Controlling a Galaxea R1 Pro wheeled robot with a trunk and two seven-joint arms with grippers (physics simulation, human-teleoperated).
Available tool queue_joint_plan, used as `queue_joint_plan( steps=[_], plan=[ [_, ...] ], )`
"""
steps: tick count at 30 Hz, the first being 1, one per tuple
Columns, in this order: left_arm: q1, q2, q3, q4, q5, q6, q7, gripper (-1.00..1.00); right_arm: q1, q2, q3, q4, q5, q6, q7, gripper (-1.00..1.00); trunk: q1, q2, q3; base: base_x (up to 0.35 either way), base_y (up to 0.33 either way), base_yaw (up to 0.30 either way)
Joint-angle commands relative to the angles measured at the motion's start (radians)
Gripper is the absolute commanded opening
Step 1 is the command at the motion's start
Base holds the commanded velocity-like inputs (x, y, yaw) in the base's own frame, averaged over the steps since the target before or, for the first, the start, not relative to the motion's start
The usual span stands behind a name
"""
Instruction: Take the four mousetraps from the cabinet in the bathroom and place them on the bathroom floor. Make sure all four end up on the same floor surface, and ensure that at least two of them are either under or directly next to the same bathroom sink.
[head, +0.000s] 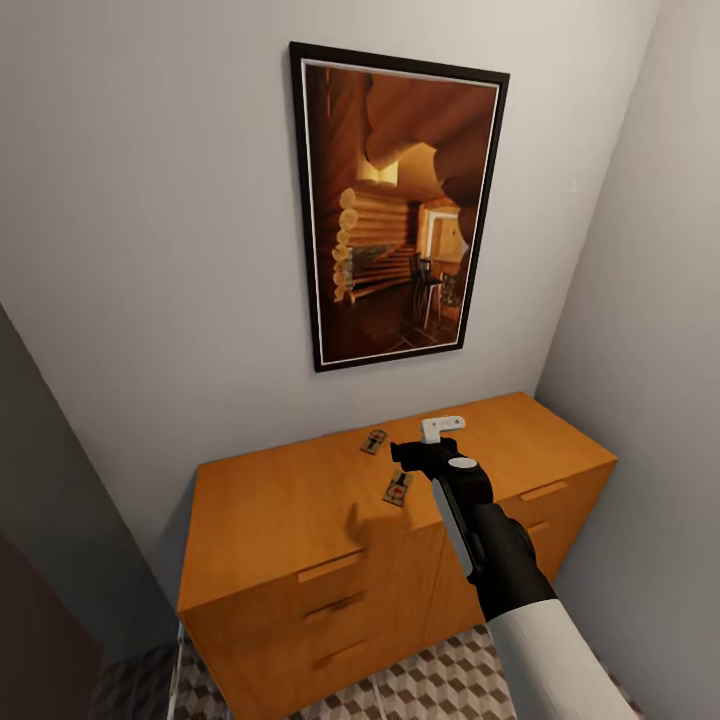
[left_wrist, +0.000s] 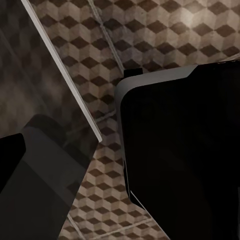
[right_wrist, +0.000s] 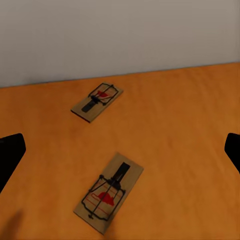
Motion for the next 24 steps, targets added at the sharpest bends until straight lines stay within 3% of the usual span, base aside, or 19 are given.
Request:
queue_joint_plan(
  steps=[1,24],
  plan=[
    [-0.002,-0.001,-0.008,0.004,0.007,-0.007,0.001,1.0,-0.001,0.0,0.001,-0.001,0.007,0.006,-0.001,1.0,0.001,-0.002,-0.003,0.0,0.0,0.0],
    [0.0,0.004,-0.008,0.0,0.01,-0.08,-0.014,1.0,0.006,0.003,0.009,0.123,0.014,-0.064,-0.003,1.0,0.001,-0.002,-0.003,0.0,0.0,0.0]
  ],
)
